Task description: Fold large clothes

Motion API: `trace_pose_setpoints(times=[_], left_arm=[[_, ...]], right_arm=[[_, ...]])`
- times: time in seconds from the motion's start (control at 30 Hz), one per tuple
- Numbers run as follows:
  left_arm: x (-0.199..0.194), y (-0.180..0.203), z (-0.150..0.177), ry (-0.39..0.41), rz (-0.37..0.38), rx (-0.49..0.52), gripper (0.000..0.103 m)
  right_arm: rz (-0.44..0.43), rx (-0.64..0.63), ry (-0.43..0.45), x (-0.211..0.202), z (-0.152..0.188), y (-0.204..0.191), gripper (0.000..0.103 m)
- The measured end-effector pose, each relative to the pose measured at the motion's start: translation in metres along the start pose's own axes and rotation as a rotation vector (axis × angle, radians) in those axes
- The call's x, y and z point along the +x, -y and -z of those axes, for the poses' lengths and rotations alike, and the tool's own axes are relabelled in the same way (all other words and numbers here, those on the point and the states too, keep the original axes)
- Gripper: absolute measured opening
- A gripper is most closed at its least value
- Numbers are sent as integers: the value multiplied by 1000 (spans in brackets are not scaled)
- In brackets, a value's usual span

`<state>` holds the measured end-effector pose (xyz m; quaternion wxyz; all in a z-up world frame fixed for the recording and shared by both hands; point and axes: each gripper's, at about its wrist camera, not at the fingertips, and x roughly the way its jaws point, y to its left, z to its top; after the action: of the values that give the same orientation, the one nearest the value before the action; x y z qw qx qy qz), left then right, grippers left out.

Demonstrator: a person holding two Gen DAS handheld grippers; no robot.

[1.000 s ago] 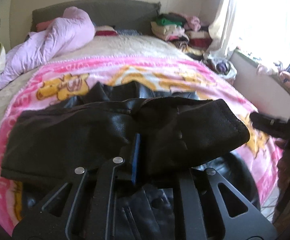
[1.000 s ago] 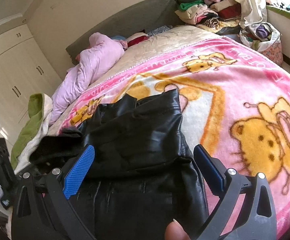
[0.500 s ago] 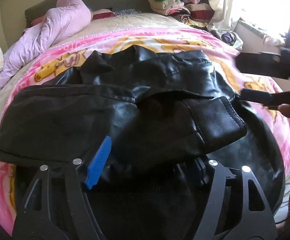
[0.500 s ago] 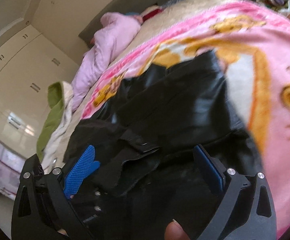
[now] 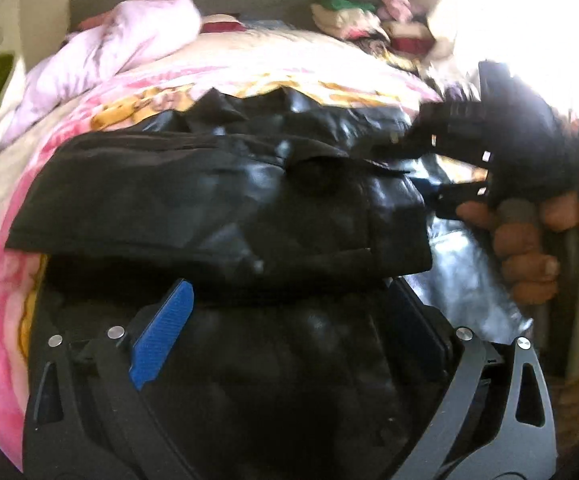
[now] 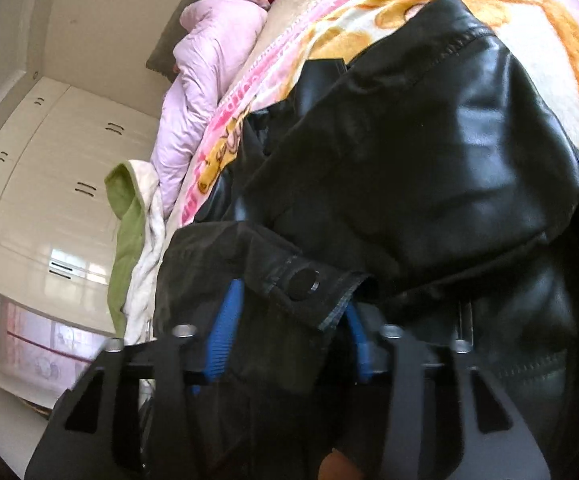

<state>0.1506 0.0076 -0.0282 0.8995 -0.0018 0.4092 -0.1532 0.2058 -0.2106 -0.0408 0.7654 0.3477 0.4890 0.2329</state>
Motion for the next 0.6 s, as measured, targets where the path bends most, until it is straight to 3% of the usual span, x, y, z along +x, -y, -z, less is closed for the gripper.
trace_pose_setpoints(times=[0.13,0.27,0.47,0.6], left_arm=[[-22,-27,-6,56,-14,-100,91],[-38,-59,-21,109,-49,-184,93],[-54,-106,-51,174,-126,-275,93],[-51,-129,-68,190,-141,-334,93]], right_arm=[[-4,-98,40,-5,-3,-15,24],[21,-264,145,-24,-8,-45,15],[118,-475,293,-62,-32,-75,13],[161,-511,304,-76,-46,-68,12]])
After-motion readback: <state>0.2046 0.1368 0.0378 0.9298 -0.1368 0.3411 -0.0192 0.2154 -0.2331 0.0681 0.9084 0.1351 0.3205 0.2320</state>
